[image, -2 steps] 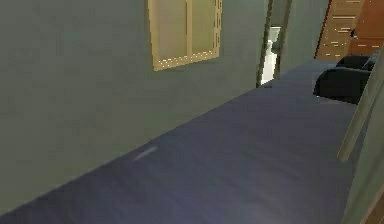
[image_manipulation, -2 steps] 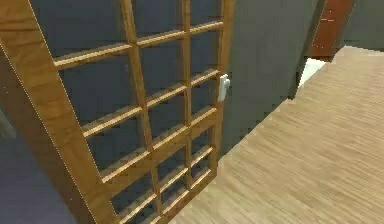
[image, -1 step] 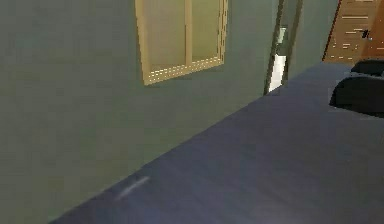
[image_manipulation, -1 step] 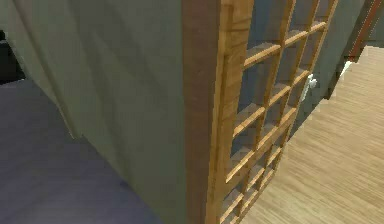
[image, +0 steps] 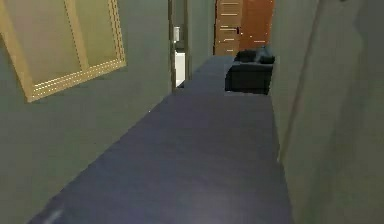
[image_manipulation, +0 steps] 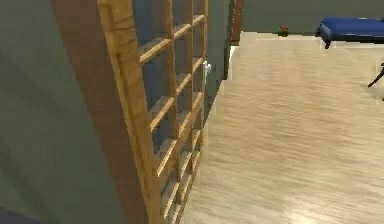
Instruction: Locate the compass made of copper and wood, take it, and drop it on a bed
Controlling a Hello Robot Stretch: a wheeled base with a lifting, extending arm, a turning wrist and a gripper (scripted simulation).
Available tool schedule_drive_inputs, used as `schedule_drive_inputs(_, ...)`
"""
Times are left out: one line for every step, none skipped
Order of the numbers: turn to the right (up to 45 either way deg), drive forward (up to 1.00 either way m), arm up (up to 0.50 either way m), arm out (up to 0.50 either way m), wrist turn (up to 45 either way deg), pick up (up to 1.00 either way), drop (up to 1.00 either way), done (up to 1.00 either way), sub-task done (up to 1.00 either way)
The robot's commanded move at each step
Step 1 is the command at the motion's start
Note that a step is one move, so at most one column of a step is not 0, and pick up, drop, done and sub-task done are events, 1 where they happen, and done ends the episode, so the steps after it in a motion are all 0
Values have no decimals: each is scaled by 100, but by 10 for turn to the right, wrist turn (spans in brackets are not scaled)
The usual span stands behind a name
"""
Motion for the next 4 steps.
schedule_drive_inputs(0, 100, 0, 0, 0, 0, 0, 0, 0)
schedule_drive_inputs(0, 100, 0, 0, 0, 0, 0, 0, 0)
schedule_drive_inputs(30, 0, 0, 0, 0, 0, 0, 0, 0)
schedule_drive_inputs(0, 100, 0, 0, 0, 0, 0, 0, 0)
